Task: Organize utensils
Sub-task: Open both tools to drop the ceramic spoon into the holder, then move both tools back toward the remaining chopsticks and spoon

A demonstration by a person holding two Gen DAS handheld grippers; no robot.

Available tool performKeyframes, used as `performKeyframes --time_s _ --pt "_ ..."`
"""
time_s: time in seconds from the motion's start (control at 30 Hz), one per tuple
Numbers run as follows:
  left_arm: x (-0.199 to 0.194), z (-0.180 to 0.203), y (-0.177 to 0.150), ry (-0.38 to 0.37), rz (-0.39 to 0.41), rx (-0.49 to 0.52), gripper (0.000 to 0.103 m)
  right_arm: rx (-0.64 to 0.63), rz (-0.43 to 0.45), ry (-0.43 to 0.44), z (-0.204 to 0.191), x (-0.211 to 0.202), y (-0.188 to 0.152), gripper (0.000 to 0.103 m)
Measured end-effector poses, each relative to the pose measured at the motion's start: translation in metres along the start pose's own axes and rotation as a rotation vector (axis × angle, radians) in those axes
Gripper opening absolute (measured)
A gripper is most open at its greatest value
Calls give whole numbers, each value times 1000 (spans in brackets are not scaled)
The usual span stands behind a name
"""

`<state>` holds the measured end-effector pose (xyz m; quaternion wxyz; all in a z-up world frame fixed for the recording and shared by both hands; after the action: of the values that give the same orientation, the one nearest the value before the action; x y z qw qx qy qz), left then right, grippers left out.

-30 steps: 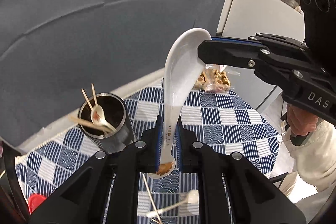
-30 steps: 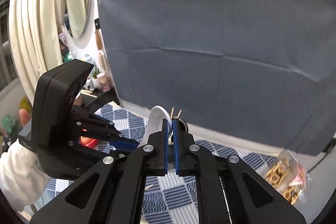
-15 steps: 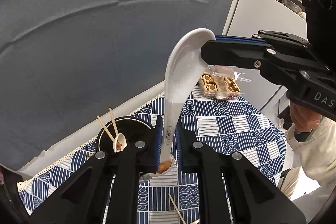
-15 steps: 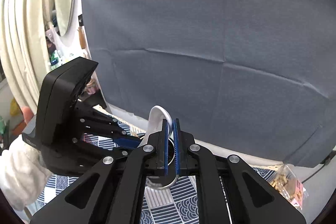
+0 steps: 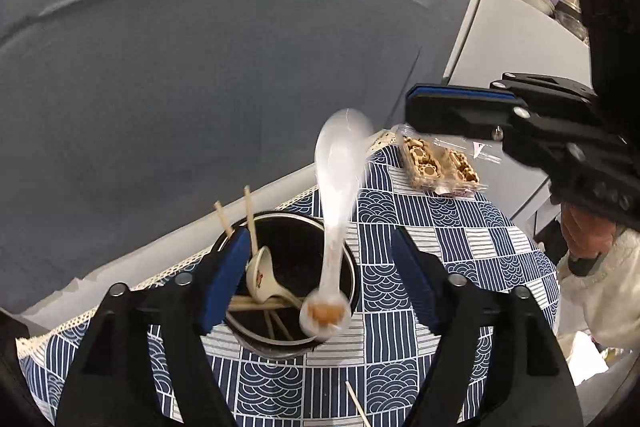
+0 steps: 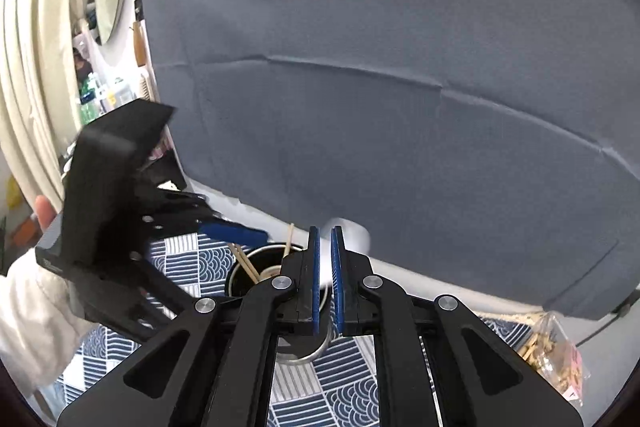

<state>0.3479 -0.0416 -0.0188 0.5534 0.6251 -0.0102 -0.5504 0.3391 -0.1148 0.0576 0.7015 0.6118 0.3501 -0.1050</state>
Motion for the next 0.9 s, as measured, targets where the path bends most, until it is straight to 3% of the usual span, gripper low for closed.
performKeyframes --time_s 0.07,0.13,0.33,0.43,0.67,0.9 --pt "-2 -4 -8 28 -9 -22 77 14 5 -4 5 -5 -4 35" --pt "-4 -7 -14 47 -24 -24 79 26 18 1 9 -12 -8 43" --pt "-17 0 -36 97 -61 -17 80 75 21 15 21 -31 -30 48" --pt "-22 5 -46 115 -71 -14 85 97 18 2 32 -40 -46 56" --pt "-19 20 -65 134 -114 -30 89 203 -40 -38 64 -54 -100 65" --pt "-17 42 -77 135 -136 0 90 250 -78 -66 75 -70 -141 68"
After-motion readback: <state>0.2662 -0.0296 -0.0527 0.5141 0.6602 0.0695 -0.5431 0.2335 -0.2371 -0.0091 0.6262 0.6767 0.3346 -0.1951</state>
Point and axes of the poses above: each gripper's, at about its wrist camera, not at the fingertips, and x roughly the way its jaws point, z to its right, y to its top, the point moved 8 cm from there along x, roughly the way its jaws point, and after that the axes turned 2 degrees about -y, right-handed, at the moved point
